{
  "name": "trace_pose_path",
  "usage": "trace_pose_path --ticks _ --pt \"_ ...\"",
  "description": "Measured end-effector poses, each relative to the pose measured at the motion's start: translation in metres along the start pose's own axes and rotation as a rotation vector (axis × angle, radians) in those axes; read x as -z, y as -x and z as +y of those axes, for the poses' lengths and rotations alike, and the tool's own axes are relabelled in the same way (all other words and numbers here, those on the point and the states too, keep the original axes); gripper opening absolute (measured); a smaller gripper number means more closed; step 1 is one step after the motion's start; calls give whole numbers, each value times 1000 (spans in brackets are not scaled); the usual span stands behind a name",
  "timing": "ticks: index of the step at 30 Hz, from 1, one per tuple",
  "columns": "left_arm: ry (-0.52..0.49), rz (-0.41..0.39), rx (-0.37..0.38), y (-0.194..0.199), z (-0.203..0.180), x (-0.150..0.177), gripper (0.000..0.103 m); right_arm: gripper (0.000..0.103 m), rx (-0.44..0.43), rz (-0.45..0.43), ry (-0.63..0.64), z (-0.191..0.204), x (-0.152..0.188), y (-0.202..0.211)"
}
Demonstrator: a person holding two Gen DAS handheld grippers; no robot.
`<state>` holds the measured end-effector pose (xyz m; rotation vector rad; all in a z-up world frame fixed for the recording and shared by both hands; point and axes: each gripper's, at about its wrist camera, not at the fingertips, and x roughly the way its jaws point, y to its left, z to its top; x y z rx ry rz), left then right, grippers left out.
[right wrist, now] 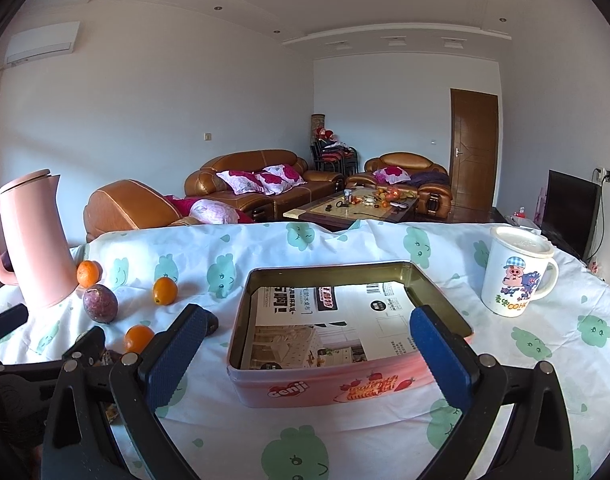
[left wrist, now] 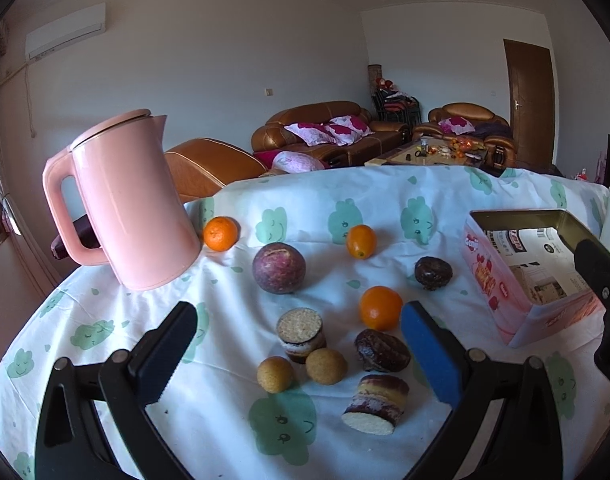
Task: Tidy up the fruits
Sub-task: 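Grasp the layered cake slice with the right tool while the left tool grasps a small yellow fruit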
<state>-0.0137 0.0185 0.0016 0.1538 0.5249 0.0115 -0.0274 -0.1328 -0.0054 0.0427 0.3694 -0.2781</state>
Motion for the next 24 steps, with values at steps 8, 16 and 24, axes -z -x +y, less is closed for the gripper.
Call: trace_pose_path --ticks 8,16,24 --pt "81 118 -44 12 69 32 103 96 -251 87 47 19 7 -2" --pt "96 163 -15 12 96 48 103 73 -548 339 109 66 27 -25" --pt "81 162 15 14 98 45 103 68 -611 462 228 115 37 -43"
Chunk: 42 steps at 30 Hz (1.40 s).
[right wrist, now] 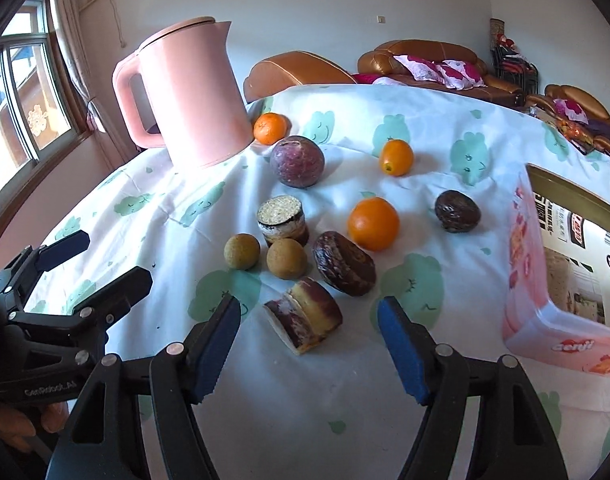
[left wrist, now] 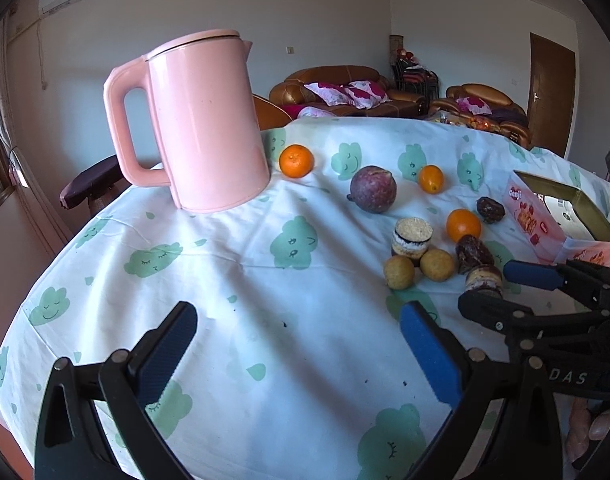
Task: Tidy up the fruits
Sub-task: 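Grasp the layered cake slice with the right tool while the left tool grasps a small yellow fruit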
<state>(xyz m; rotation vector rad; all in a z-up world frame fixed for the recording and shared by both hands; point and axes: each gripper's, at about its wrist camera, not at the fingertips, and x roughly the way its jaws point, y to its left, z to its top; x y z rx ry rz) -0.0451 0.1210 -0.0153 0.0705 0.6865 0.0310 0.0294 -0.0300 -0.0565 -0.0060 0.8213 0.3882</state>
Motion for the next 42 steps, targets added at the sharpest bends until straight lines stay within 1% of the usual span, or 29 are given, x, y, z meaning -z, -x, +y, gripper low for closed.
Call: trace_pose_path --ticks 1,2,3,8,11,13,15,16,17,18,19,20,21,22,24,26,27,29,31,34,37,39,42 --pt "0 2 -1 -1 0 -1 103 53 5 24 14 3 0 -5" --pt "1 7 2 -2 1 -2 103 45 6 58 24 4 0 -9" --pt "1 11 8 -2 1 -2 103 45 4 72 23 4 1 -11" --pt "-2 36 34 -9 -6 -7 103 45 -17 59 13 -8 6 1" --pt "-22 51 43 -17 -14 -9 103 45 -20 -10 -7 -20 6 21" --pt "-38 66 52 -25 -20 -13 101 45 4 -65 -8 -29 5 36" --pt "-50 92 77 -35 -27 -18 94 45 29 -97 -17 -37 5 44" --pt "-52 107 92 -41 -30 -20 89 45 34 -100 -29 -41 5 45" --pt "-56 118 108 -46 -35 -22 85 45 33 -96 -44 -45 6 44" --pt "-62 125 119 -51 -38 -24 84 45 29 -90 -59 -49 6 43" --pt "-70 136 121 -57 -41 -25 79 45 26 -84 -73 -52 6 42" --pt "-78 156 119 -63 -44 -25 71 45 24 -79 -85 -54 6 41" --pt "-81 186 127 -70 -46 -26 69 45 22 -79 -92 -55 6 41" --pt "-68 199 144 -74 -44 -27 67 45 22 -81 -96 -56 5 41" --pt "-37 193 158 -77 -40 -31 63 45 23 -91 -95 -56 5 43" --pt "-24 205 168 -82 -37 -34 58 45 25 -97 -90 -55 5 44" --pt "-20 203 170 -82 -36 -34 54 45 28 -97 -85 -54 5 44" --pt "-25 196 184 -80 -35 -34 37 45 38 -97 -77 -53 6 43" --pt "-34 183 196 -78 -36 -34 28 45 39 -102 -83 -54 5 44" --pt "-43 143 187 -69 -37 -34 28 45 42 -133 -103 -59 4 52" --pt "-67 57 171 -51 -40 -35 28 45 66 -183 -112 -67 0 65" --pt "-79 12 176 -38 -44 -38 28 45 106 -223 -108 -75 -2 78" --pt "-89 -52 218 -18 -55 -48 28 45 192 -284 -116 -94 -5 97"
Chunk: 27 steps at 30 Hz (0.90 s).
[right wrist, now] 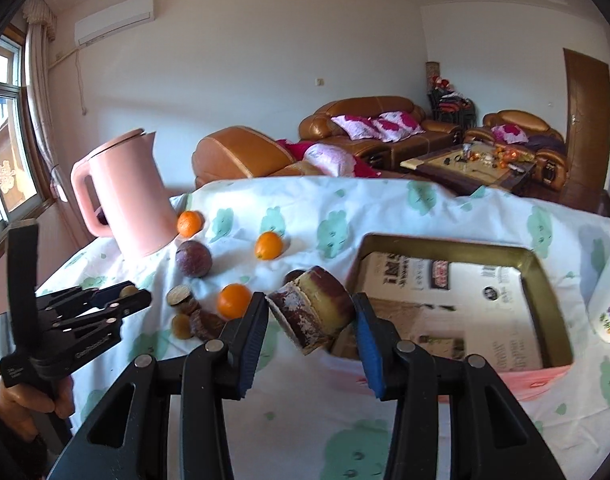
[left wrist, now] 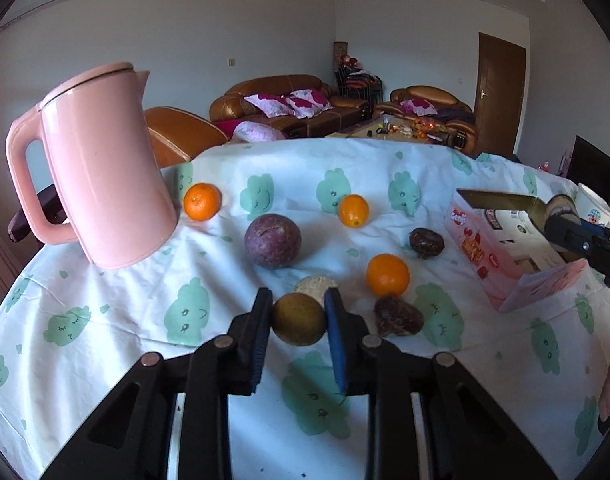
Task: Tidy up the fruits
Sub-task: 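Grasp the layered cake slice with the right tool while the left tool grasps a small yellow fruit, then carry both items into the tin box and open both tools to release them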
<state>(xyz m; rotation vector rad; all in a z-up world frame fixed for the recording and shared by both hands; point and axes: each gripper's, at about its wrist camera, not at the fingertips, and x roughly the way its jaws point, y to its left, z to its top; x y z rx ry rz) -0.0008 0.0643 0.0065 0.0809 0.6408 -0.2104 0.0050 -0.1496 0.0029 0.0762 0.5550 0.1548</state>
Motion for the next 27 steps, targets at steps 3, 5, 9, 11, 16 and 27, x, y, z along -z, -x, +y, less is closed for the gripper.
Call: trace_pose_path --ticks 3,5,9,11,16,27 --pt "-20 -56 42 10 -23 -15 28 45 69 -30 -27 -31 -5 8" --pt "-32 -67 84 11 -43 -24 28 45 109 -32 -52 -54 -6 11" --pt "-53 -63 178 -1 -90 -39 28 45 183 -22 -90 -93 -4 13" --pt "-72 -58 213 -9 -115 -44 28 45 207 -5 -96 -106 -1 10" --pt "-111 -6 275 -37 -176 -50 28 45 244 47 -92 -126 4 -2" --pt "-114 108 277 -85 -216 -41 28 45 228 129 -100 -136 10 -21"
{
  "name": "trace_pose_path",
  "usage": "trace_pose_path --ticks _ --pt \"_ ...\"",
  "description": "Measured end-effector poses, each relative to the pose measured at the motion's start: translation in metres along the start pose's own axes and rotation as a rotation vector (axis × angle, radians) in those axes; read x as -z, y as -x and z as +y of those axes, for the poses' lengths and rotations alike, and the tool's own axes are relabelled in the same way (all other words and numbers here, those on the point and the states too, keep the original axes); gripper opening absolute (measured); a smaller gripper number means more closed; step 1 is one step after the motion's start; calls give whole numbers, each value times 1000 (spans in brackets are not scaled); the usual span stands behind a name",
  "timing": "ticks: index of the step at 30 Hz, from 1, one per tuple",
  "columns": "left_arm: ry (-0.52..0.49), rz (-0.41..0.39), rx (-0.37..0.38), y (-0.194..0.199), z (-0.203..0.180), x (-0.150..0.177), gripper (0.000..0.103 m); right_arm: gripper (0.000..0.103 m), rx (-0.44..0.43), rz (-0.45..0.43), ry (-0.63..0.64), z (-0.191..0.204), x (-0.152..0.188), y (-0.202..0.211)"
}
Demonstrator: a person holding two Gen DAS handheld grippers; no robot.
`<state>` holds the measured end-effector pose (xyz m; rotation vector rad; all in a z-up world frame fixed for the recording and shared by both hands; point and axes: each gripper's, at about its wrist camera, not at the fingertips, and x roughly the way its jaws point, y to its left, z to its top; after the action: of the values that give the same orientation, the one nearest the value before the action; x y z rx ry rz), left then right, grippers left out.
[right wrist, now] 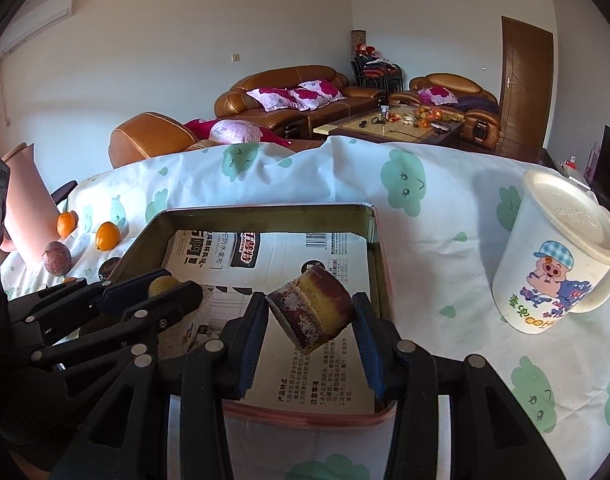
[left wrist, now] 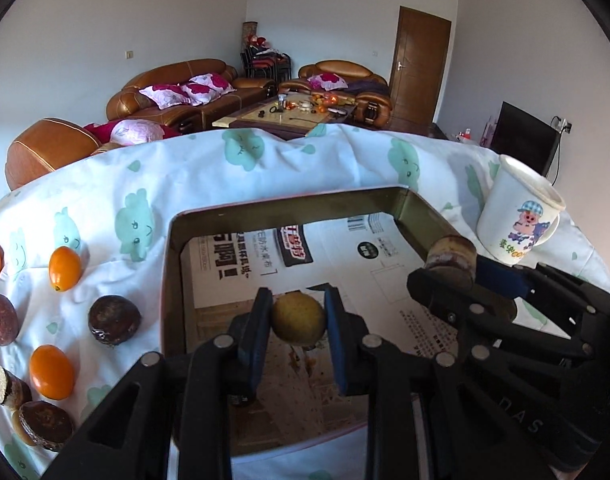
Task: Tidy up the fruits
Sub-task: 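Carry both items into the tin box and open both tools to release them, then withdraw both tools from the tin and reach toward the next fruits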
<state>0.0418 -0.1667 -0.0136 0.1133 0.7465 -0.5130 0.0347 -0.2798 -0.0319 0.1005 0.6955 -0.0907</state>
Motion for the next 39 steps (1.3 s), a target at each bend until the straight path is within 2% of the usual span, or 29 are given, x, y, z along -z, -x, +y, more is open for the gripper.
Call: trace_pose_path --ticks 6,9,10,11,12,13,14,16,20,23,27,32,39 --pt "-9 5 -7 -3 -1 1 29 46 -13 -3 -24 -2 0 0" --pt "-10 -17 -36 1 -2 1 36 46 -37 -13 -60 -6 0 2" --pt "-10 -30 -50 3 -2 2 44 46 -52 -17 -78 -8 0 3" --pt "-5 -42 -65 7 -1 3 62 46 -69 -24 -98 -11 0 4" --pt "0 -50 -69 9 -1 4 76 49 -86 -35 -123 -15 -1 6" --pt "9 -66 -70 14 -1 5 95 61 -100 -48 -150 -19 -1 8" --pt "12 -93 -74 21 -2 6 101 65 -115 -67 -177 -22 -2 11" --pt "-12 -145 -84 32 -8 7 102 72 -146 -111 -221 -28 -1 18" --pt "-55 -206 -112 47 -15 8 103 74 -79 -203 -234 -31 -2 31" --pt "-35 -192 -124 48 -7 8 103 75 -36 -251 -255 -36 -2 36" --pt "10 -167 -176 44 9 11 103 76 18 -277 -271 -39 1 36" --pt "7 -193 -261 49 20 18 103 76 80 -316 -265 -39 4 43" --pt "33 -203 -283 59 34 25 103 76 131 -347 -280 -36 10 52"
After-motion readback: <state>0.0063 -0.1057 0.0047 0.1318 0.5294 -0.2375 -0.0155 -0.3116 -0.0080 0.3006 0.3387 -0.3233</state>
